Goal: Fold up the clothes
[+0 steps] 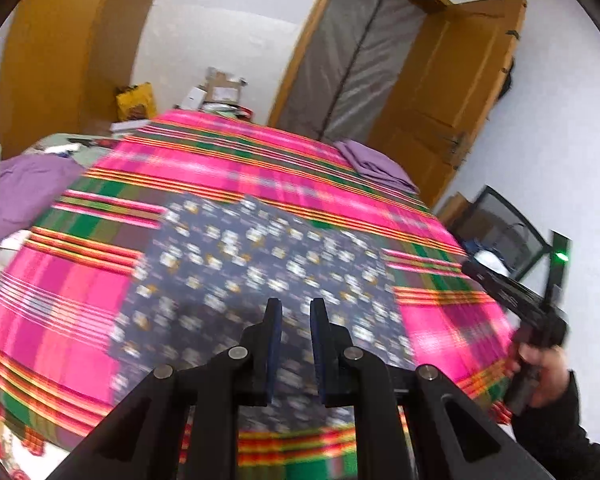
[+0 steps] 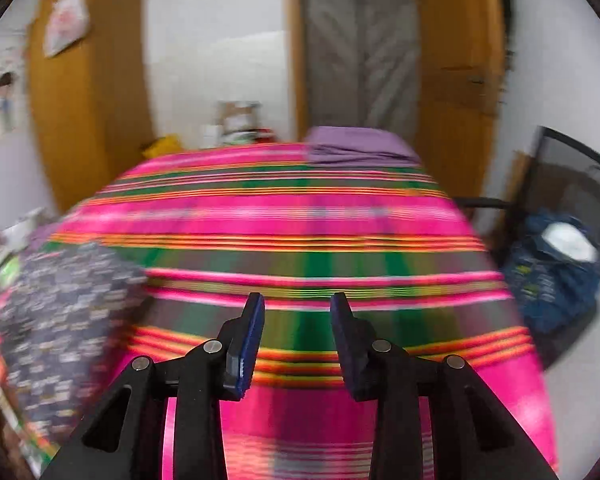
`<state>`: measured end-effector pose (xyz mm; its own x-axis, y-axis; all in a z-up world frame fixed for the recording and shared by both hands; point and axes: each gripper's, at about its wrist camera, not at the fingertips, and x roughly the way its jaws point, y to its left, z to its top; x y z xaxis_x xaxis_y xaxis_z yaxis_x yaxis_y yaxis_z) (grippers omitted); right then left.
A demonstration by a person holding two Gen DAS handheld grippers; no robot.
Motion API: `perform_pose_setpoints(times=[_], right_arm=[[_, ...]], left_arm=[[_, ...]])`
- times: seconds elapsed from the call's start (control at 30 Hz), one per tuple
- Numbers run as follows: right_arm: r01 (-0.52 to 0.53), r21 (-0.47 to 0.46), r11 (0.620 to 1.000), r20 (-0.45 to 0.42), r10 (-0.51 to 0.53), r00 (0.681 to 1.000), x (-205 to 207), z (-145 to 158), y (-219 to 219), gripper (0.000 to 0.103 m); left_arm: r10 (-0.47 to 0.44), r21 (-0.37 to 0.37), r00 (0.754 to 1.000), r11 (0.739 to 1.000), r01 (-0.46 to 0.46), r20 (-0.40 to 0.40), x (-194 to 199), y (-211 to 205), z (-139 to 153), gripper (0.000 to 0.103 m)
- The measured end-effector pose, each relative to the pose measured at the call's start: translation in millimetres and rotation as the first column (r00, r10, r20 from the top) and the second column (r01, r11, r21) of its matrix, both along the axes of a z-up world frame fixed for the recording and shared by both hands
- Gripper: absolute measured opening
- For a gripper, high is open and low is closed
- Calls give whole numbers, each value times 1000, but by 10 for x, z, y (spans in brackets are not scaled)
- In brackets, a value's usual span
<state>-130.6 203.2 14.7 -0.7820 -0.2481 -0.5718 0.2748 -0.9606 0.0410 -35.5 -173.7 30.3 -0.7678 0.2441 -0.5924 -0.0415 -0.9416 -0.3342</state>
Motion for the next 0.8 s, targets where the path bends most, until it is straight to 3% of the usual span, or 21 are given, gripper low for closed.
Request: perform_pose_setpoints(times=[0.1, 0.23, 0.37, 0.53, 0.67, 0.8], right_arm=[[-152, -13, 988, 8, 152, 988, 98, 8, -347, 36], [-313, -38, 949, 17, 314, 949, 130, 9, -741, 36], [-413, -35, 910, 27, 414, 910, 53, -22, -1068, 24], [-422, -23, 906, 96, 422, 901, -138, -121, -1316, 9], [-419, -5, 908, 101, 418, 903, -262, -146, -1406, 9], [-397, 3, 918, 151, 392, 907, -424, -307, -1436, 8]], left_arm=[[39, -27, 999, 999, -39, 6, -138, -147, -27, 14], [85, -36, 995, 996, -84, 44, -353, -361, -190, 14], [93, 7, 990, 996, -94, 103, -460, -505, -437, 14], [48, 21, 994, 999, -50, 95, -505, -470, -228, 14], [58, -62, 995, 997, -53, 85, -759, -468, -142, 14], [52, -63, 991, 997, -45, 125, -1006, -509, -243, 14]])
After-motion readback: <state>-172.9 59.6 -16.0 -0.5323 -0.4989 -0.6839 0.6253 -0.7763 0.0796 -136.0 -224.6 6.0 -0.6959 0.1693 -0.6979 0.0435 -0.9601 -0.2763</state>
